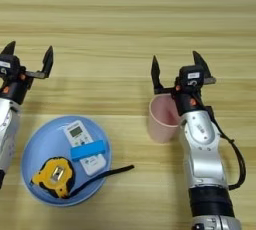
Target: Move the objects on the table
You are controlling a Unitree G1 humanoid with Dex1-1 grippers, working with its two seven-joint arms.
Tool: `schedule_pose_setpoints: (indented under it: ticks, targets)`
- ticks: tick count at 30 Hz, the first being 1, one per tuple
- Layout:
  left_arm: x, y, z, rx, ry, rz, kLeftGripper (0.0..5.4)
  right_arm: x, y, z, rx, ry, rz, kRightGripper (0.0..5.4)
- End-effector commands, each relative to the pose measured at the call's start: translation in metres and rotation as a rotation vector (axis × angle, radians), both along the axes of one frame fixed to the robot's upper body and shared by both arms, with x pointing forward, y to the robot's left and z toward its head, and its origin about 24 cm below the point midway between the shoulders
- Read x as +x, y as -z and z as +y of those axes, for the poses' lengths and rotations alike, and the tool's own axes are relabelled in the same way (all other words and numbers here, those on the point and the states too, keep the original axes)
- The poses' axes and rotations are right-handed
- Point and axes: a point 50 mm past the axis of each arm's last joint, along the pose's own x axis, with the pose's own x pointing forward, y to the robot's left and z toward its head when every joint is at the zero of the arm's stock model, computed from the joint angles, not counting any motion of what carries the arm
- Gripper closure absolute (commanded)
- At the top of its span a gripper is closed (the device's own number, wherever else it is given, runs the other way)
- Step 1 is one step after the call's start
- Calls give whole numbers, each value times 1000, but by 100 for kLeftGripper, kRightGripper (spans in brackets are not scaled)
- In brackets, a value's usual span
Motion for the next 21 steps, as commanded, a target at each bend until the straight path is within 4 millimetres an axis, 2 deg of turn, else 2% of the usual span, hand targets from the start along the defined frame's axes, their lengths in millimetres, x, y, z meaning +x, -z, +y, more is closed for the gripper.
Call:
schedule_pose_setpoints:
  ticks: [1, 8, 13, 17, 21]
  targets:
    - [0, 0, -5, 5, 6, 0, 2, -3, -11, -4, 7, -13, -35, 0]
    - [1, 0, -9, -2, 10, 4, 2, -15, -46, -8, 80, -91, -119, 0]
    - [0, 0, -10, -5, 10, 5, 2, -35, -61, -14, 95, -197, -105, 0]
    - [-1, 0, -12, -7, 15, 5, 2, -55, -62, -20, 61, -294, -56, 0]
    - [-2, -1, -14, -10, 19, 6, 2, -75, -46, -29, 0, -399, 97, 0]
